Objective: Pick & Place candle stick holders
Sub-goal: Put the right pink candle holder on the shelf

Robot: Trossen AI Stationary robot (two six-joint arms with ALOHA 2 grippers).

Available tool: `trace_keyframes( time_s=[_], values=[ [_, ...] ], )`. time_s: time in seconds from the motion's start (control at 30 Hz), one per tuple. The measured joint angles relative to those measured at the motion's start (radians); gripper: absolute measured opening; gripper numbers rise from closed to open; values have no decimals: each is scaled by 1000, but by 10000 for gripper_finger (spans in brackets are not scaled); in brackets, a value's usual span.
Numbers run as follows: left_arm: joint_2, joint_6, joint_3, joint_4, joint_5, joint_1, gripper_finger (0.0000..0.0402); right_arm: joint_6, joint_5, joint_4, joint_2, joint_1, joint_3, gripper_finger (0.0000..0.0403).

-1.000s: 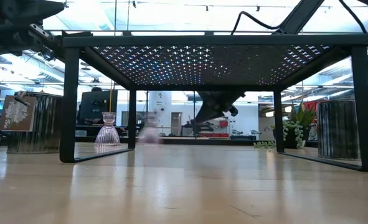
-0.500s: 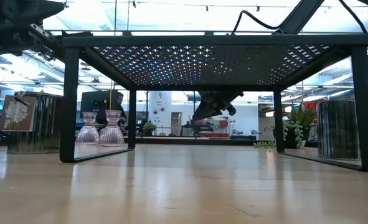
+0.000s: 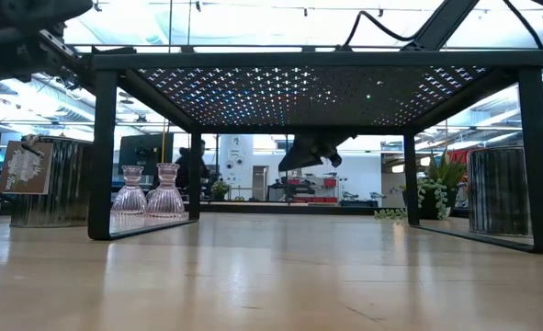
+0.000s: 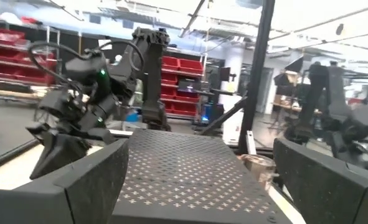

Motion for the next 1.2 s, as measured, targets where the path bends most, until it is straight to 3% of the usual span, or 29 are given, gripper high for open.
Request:
trace_keyframes(
  time_s=[0.3,0.37,0.53,0.63,0.93,1.2],
  values=[
    [0,-68,0,-5,85,0,399,-49,59,-21,-172,-1,0,13],
    [0,-105,0,-18,26,-1,399,-50,58,-43,-220,0,0,13],
    [8,-102,2,-171,-314,-1,399,-50,57,-102,-330,20,0,13],
    [79,-101,24,-198,-434,2,399,-56,54,-126,-383,36,0,13],
    [391,-106,210,-432,-592,1,386,-87,89,-162,-455,74,1,13],
    [646,-108,229,-431,-718,2,376,-87,89,-170,-455,97,1,13]
  ],
)
